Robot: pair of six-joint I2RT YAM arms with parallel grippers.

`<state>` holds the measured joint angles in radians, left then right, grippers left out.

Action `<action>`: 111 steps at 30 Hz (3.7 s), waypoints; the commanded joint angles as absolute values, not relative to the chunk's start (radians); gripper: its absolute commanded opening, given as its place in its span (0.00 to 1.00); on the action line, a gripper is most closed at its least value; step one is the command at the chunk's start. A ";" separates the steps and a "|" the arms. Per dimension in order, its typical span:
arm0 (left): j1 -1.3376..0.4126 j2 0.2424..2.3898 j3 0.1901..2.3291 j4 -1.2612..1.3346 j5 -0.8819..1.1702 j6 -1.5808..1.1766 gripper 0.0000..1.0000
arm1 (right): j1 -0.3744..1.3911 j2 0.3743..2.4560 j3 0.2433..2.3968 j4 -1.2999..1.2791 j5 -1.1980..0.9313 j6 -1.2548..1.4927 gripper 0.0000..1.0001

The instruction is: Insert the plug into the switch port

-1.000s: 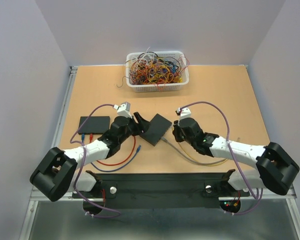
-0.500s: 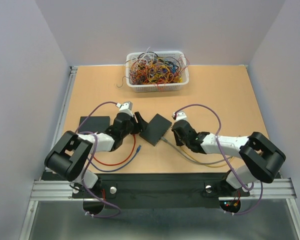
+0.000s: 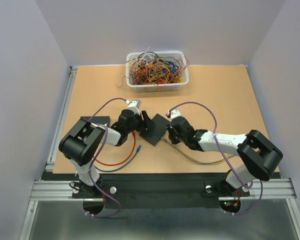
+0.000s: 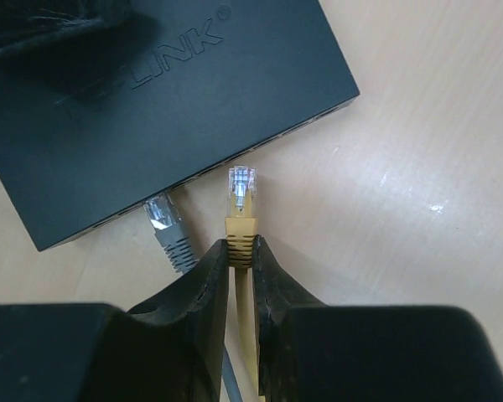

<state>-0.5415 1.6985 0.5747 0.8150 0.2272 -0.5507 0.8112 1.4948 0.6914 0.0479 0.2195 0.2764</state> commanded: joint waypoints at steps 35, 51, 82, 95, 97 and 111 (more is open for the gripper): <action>-0.540 1.796 0.655 0.845 0.327 -0.448 0.56 | 0.811 1.545 0.787 0.149 0.120 0.224 0.00; -0.540 1.810 0.678 0.801 0.305 -0.439 0.55 | 0.833 1.493 0.753 0.153 0.095 0.216 0.01; -0.540 1.824 0.689 0.776 0.285 -0.434 0.54 | 0.844 1.502 0.684 0.155 -0.031 0.253 0.01; -0.538 1.827 0.693 0.772 0.282 -0.431 0.54 | 0.856 1.456 0.649 0.172 0.090 0.282 0.00; -0.538 1.825 0.692 0.769 0.281 -0.431 0.54 | 0.857 1.453 0.643 0.169 0.158 0.285 0.01; -0.540 1.819 0.690 0.761 0.279 -0.430 0.54 | 0.856 1.508 0.670 0.170 0.229 0.295 0.00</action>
<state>-0.5327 1.8061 0.6701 0.8108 0.2886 -0.4534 0.8459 1.4914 0.6544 0.1215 0.1928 0.2882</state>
